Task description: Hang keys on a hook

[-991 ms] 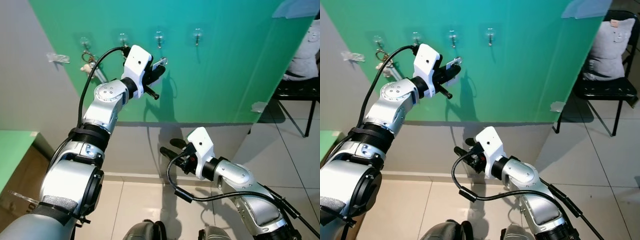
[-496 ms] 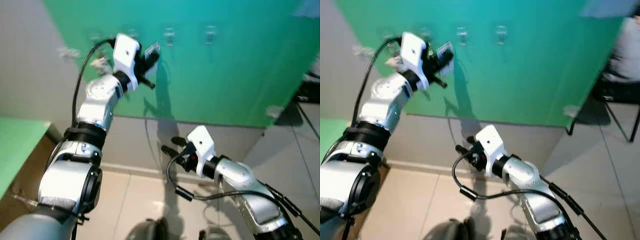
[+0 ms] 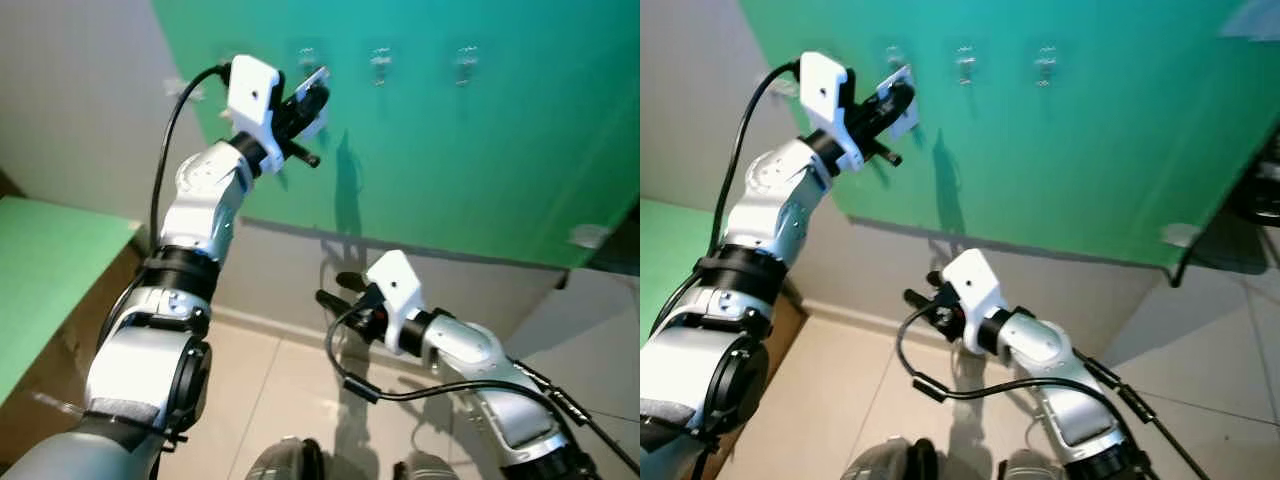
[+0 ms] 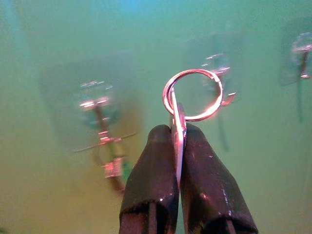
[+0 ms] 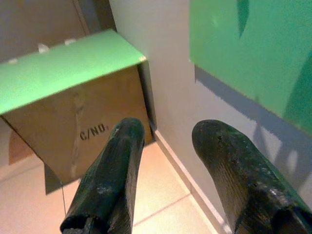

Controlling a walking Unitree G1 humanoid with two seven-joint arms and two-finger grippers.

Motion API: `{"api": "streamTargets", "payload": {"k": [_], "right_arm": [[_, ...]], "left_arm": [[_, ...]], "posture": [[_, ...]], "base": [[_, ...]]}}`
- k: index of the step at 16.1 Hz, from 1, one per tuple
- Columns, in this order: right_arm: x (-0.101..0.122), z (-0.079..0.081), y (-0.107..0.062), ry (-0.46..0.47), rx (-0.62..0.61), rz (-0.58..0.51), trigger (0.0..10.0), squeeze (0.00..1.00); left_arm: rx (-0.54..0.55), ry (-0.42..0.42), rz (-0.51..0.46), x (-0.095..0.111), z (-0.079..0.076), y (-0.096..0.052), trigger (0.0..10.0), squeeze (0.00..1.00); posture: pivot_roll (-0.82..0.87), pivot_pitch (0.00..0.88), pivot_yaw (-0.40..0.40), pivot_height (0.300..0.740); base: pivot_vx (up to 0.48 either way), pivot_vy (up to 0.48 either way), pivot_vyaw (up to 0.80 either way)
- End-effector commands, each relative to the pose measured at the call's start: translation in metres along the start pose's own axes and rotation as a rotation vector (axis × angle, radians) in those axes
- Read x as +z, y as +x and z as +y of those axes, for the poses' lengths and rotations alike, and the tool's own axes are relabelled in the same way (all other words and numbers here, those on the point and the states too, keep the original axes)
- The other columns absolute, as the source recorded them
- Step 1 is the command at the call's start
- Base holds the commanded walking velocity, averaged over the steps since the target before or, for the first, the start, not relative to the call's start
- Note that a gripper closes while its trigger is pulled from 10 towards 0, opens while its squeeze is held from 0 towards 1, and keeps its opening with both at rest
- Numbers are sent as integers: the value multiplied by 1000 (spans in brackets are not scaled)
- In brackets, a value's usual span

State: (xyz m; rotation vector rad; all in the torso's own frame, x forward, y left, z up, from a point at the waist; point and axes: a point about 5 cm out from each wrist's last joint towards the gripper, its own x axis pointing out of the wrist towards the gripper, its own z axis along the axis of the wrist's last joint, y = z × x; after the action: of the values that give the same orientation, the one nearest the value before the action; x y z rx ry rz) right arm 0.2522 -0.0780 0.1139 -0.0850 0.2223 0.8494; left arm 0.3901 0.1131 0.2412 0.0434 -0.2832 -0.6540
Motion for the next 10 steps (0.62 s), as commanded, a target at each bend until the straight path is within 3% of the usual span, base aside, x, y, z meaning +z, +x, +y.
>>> {"api": "streamTargets", "payload": {"k": [1,3,5,7,10], "right_arm": [[2,0,-1,-15,-4,-3,10000,0],[4,0,-2,-28,5,-12,10000,0],[4,-1,-2,-62,7,-5,10000,0],[2,-3,-1,-20,-19,12,10000,0],[3,-1,-1,-41,-9,11,10000,0]], "left_arm": [[-16,13,-17,5,-1,0,0,0],[-23,11,-24,6,-3,0,0,0],[-33,14,-29,7,-5,0,0,0],[-29,35,-31,10,-4,-1,0,0],[-7,43,-24,13,3,-3,0,0]], "posture": [[-192,66,123,720],[-192,63,121,720],[-191,61,118,720],[-186,65,116,720],[-184,71,117,720]], "base": [[0,-454,0],[0,-414,0],[0,0,797],[0,0,0],[0,0,0]]}}
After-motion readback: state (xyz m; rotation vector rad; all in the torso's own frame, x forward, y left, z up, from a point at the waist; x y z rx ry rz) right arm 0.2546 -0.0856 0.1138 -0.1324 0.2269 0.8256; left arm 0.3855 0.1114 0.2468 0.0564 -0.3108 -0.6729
